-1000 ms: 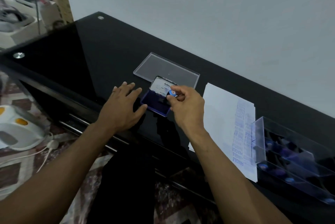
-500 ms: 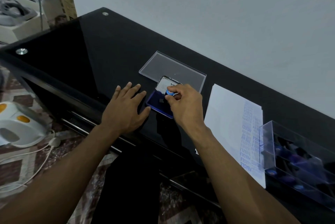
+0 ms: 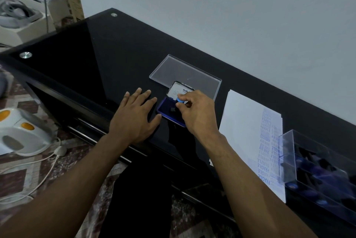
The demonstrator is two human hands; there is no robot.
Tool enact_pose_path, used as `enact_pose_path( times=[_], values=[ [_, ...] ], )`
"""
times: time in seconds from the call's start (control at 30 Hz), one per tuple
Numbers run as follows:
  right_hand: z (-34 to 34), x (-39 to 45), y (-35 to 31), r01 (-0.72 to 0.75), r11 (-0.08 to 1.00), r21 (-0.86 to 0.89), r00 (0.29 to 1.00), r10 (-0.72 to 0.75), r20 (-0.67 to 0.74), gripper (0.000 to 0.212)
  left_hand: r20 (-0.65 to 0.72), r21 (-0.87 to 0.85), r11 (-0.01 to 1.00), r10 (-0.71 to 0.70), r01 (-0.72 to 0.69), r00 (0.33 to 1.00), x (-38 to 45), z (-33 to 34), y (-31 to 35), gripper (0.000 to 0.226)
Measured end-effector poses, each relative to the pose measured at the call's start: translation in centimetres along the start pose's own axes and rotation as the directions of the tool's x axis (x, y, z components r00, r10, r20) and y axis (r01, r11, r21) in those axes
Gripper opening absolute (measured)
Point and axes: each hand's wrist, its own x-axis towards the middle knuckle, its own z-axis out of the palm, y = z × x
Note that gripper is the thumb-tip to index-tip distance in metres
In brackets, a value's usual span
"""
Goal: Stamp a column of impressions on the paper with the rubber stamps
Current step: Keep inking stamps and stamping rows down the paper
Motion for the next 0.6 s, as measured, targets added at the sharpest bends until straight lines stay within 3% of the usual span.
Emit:
enact_pose_path(
  times=[0.6],
  values=[
    [-0.14, 0.36, 0.29, 0.028, 1.0, -0.007, 1.0, -0.028, -0.002, 0.026, 0.002, 0.007, 1.0, 0.0, 0.0, 1.0, -0.05, 0.05, 0.0, 0.079]
  ],
)
